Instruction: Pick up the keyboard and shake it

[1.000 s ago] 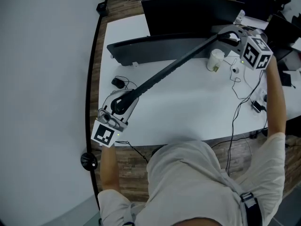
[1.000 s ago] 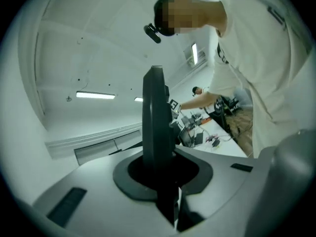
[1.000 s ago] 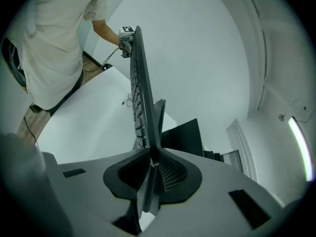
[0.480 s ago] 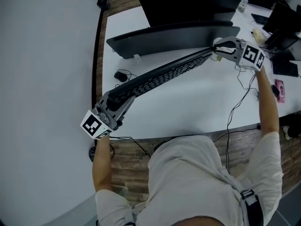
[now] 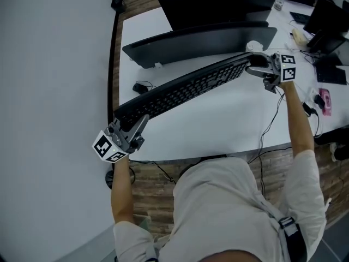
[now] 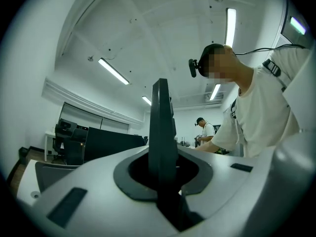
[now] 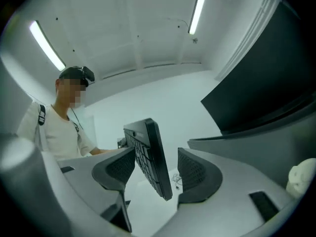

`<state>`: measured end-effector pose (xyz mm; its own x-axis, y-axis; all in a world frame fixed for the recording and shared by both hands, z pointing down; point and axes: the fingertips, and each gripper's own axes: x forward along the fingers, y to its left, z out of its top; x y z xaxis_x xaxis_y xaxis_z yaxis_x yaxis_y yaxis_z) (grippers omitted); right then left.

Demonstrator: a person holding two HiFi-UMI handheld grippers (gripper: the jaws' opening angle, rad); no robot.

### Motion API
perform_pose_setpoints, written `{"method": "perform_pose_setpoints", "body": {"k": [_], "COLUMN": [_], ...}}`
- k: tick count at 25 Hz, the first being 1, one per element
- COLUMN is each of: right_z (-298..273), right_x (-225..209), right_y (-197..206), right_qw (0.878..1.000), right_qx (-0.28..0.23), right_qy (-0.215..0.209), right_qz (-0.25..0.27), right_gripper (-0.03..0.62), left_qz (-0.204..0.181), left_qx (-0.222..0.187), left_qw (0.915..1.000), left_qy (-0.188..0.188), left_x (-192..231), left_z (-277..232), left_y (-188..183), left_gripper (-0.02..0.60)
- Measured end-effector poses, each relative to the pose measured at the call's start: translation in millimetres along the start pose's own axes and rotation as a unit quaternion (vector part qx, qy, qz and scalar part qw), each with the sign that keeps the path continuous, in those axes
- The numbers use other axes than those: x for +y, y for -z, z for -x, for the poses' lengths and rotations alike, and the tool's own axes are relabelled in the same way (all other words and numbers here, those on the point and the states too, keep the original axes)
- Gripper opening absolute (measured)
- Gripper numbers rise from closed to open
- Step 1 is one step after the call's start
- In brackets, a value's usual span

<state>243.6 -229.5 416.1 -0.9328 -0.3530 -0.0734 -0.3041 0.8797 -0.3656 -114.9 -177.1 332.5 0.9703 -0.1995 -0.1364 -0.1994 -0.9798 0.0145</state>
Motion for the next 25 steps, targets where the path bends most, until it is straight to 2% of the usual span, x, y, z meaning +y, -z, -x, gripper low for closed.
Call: {"method": "perform_pose_setpoints", "body": {"k": [3, 5, 6, 9, 12, 14, 16, 18, 20, 23, 25], "right_z": [-16, -22, -22, -11, -1, 1, 3, 7, 14, 31, 34], "right_x": [17, 25, 27, 33, 38, 37, 33, 35, 47, 70, 86], "right_y": [6, 6, 2, -15, -20, -14, -1, 10, 4, -40, -74], "right_qw": [0.998, 0.996, 0.996, 0.998, 0.994, 0.989, 0.988, 0.992, 0.997, 0.998, 0.99], "right_qx": [0.05, 0.073, 0.073, 0.029, -0.058, -0.095, -0.101, -0.08, -0.053, 0.001, 0.05], "right_qy": [-0.036, -0.045, -0.046, -0.05, -0.067, -0.056, -0.031, -0.014, -0.013, -0.019, -0.021], "right_qz": [0.017, 0.031, 0.036, 0.018, -0.064, -0.097, -0.11, -0.1, -0.058, 0.059, 0.131], "right_gripper": [0.271, 0.171, 0.162, 0.145, 0.119, 0.117, 0.113, 0.11, 0.11, 0.107, 0.106], "left_qz": [0.013, 0.036, 0.053, 0.12, 0.182, 0.21, 0.221, 0.209, 0.177, 0.083, 0.013], "left_qx": [-0.017, -0.031, -0.038, -0.062, -0.077, -0.074, -0.064, -0.055, -0.043, 0.021, 0.073], "left_qw": [0.9998, 0.9989, 0.9979, 0.9907, 0.9796, 0.974, 0.9726, 0.9762, 0.9833, 0.994, 0.9922], "left_qy": [0.003, 0.0, -0.003, -0.018, -0.035, -0.04, -0.036, -0.019, 0.012, 0.069, 0.101], "left_x": [4, 11, 16, 31, 38, 44, 51, 51, 44, 25, 15], "left_z": [-1, 2, 3, -1, -4, -4, -6, -8, -12, -32, -46], "left_y": [-5, -4, -1, 14, 30, 39, 47, 52, 49, 46, 44], "left_gripper": [0.074, 0.074, 0.074, 0.075, 0.083, 0.085, 0.088, 0.094, 0.094, 0.097, 0.097]}}
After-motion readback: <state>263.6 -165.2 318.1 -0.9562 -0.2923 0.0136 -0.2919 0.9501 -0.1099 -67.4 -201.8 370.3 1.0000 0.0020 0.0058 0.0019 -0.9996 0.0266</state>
